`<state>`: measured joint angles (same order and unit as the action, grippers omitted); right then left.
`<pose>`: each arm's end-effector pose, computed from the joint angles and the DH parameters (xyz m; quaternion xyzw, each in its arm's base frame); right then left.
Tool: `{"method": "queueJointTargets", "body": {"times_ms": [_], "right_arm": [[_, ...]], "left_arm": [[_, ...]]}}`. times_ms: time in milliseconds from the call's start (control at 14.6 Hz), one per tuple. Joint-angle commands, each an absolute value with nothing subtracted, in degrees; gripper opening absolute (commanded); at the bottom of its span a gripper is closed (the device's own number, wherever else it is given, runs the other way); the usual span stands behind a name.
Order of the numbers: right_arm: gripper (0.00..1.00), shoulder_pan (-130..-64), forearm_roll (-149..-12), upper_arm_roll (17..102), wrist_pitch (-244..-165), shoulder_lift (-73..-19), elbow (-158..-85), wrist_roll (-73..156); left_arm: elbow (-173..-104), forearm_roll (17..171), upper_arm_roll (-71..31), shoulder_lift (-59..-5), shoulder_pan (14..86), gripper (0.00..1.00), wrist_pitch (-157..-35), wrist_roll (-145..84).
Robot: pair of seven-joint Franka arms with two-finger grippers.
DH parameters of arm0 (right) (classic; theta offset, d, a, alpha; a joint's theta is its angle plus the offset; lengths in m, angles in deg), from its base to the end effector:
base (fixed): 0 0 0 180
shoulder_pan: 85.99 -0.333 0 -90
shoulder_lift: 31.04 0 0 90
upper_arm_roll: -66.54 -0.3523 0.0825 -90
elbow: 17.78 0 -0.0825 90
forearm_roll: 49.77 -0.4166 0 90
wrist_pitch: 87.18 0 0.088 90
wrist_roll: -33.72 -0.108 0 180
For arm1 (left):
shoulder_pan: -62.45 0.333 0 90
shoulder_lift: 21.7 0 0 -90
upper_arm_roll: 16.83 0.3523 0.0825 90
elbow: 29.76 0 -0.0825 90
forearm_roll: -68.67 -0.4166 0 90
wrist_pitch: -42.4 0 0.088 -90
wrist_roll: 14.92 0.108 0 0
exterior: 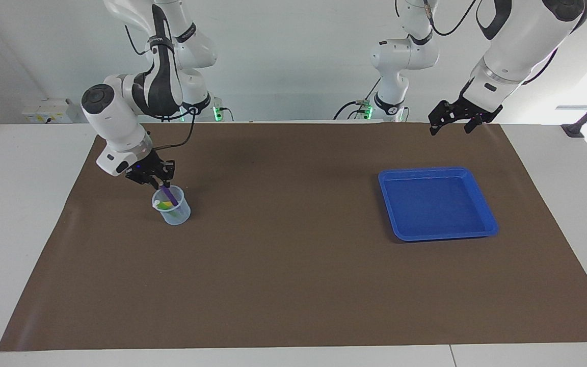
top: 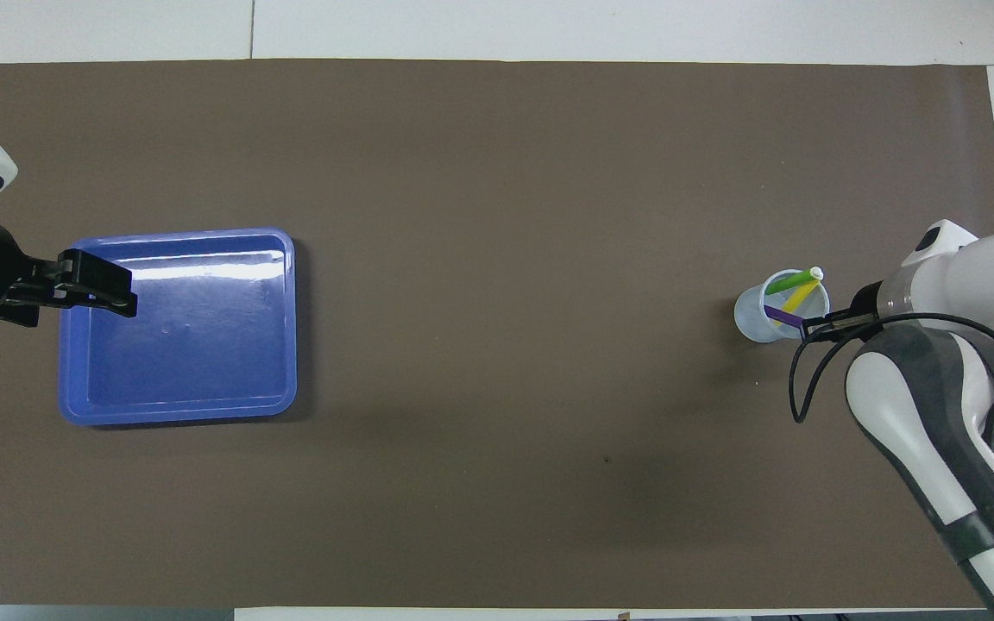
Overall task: Right arm passes pens to left for tray arrangement
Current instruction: 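Grasp the purple pen in the cup with the right gripper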
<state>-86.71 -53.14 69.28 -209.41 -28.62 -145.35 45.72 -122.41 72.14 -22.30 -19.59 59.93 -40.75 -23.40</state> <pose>0.5379 -0.0165 0.4038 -0.9968 -0.0707 0.0222 0.0284 0.5537 -0.0860 0.6483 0.9975 0.0027 -0.0679 0.0190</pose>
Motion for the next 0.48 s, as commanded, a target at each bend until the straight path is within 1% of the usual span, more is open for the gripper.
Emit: {"method": "queueJointTargets", "body": {"times_ms": [0,69,412], "right_arm": [[0.02,-86.7,-54.4,69.2,-210.7,-27.2,-147.0,47.3],[0.00,-86.7,-54.4,69.1,-210.5,-27.2,-147.0,47.3],[0.00,-86.7,-55.8,69.1,-209.0,-27.3,-146.2,47.6]], "left_arm": [[-122.8,72.4,-22.1,-19.2,60.2,1.00,-40.3,-23.3],[-122.8,72.4,-22.1,-19.2,60.2,1.00,-40.2,-23.3],[-124.2,72.4,-22.1,-18.4,60.2,1.00,-39.8,-23.4]]}}
